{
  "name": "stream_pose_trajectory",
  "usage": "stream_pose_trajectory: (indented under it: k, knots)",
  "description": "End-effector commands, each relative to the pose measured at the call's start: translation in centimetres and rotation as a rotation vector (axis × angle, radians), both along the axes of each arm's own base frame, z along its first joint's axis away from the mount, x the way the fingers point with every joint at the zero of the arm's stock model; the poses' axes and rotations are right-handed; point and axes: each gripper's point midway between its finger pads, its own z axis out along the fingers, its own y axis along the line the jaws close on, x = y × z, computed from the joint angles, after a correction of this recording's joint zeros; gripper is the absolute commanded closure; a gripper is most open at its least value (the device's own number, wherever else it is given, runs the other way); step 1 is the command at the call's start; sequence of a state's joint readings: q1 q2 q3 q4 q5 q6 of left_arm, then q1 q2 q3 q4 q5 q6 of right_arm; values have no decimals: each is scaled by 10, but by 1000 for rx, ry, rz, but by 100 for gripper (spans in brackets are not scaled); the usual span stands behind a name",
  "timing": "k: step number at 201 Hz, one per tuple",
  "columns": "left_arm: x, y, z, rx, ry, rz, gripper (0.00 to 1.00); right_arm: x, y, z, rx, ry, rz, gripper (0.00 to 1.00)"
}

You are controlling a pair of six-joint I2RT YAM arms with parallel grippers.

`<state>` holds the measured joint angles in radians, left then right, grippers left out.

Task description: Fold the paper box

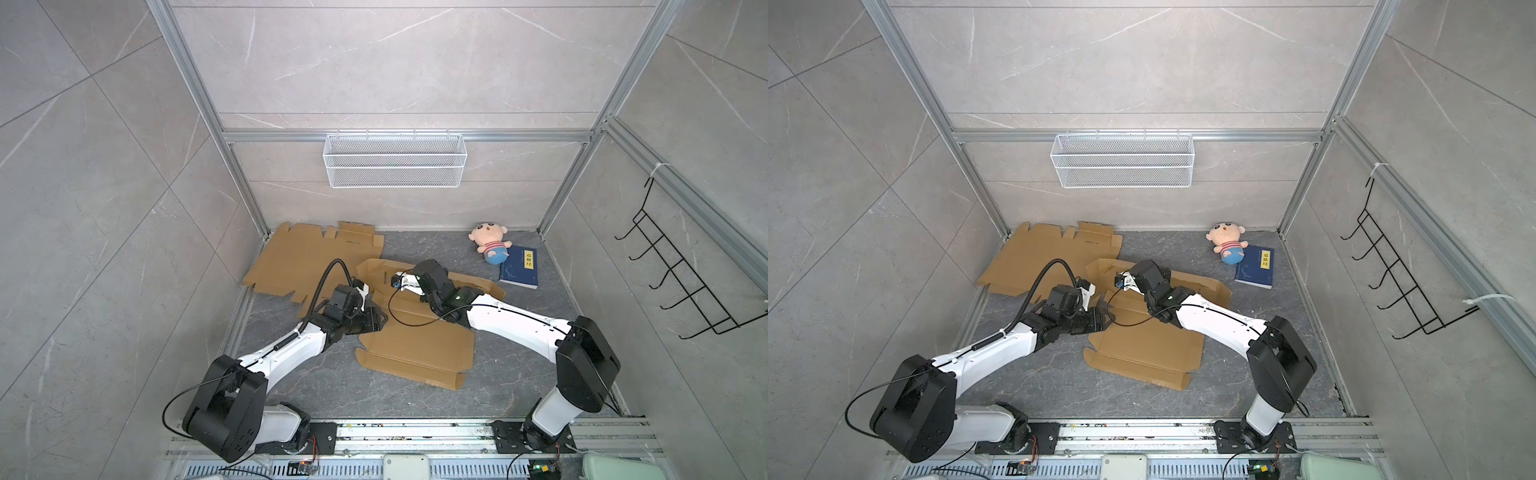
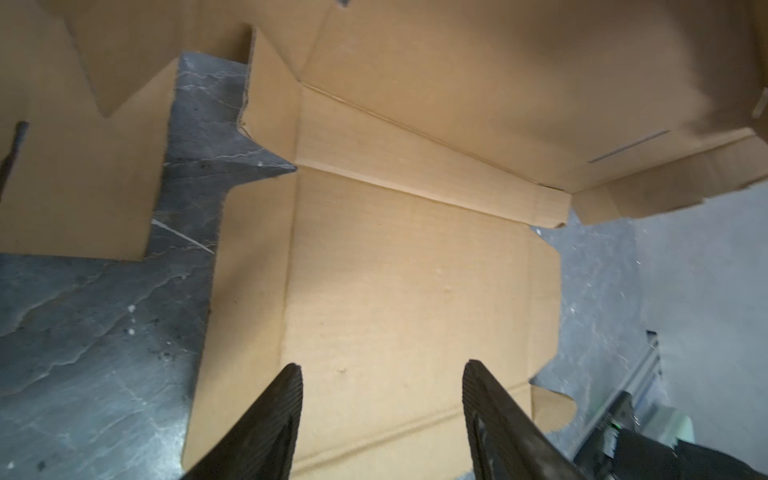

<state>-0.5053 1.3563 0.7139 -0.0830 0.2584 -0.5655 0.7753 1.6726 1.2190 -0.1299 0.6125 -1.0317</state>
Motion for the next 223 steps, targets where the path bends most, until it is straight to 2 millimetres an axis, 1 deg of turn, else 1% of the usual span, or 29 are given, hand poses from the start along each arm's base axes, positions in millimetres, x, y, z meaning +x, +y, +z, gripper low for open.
stream_pose_trajectory:
  k: [1,10,22,35,45,72,82,90,97,120,128,145,158,168,180,188,202,223]
  knots:
    - [28,1,12,29,-128,50,34,-2,2,6,41,10,3,100]
    - [37,1,14,40,-159,62,34,-2,2,5,43,12,5,100]
    - [48,-4,18,40,-188,51,33,-2,3,5,43,14,6,100]
    - [55,-9,11,48,-195,39,33,-1,4,5,44,16,10,100]
    - [60,-8,4,70,-204,39,33,-1,4,5,45,18,11,100]
    - [69,-12,4,76,-244,24,33,-2,5,7,53,22,17,100]
    - [69,-15,8,68,-253,11,35,-2,4,7,56,21,15,100]
    - [68,-14,17,70,-261,0,37,-1,3,7,56,21,13,100]
    - [64,-14,28,66,-282,-9,38,-1,3,9,60,17,12,100]
    - [51,5,66,92,-370,-29,39,-2,1,7,56,31,15,100]
    - [48,16,78,94,-382,-31,40,-3,1,5,51,44,20,100]
    - [50,47,100,91,-392,3,41,-3,0,2,43,64,23,100]
    - [56,72,117,92,-409,47,42,-2,-2,1,41,79,24,100]
    - [61,85,127,87,-434,61,42,-2,-3,0,46,88,28,100]
    - [68,91,132,106,-455,43,40,-3,-4,1,54,94,32,100]
    - [74,91,129,140,-453,13,39,-4,-4,1,58,102,36,100]
    - [81,84,123,162,-430,-55,36,-5,-4,0,61,115,41,100]
    - [87,73,114,147,-401,-132,34,-6,-3,-1,67,126,48,100]
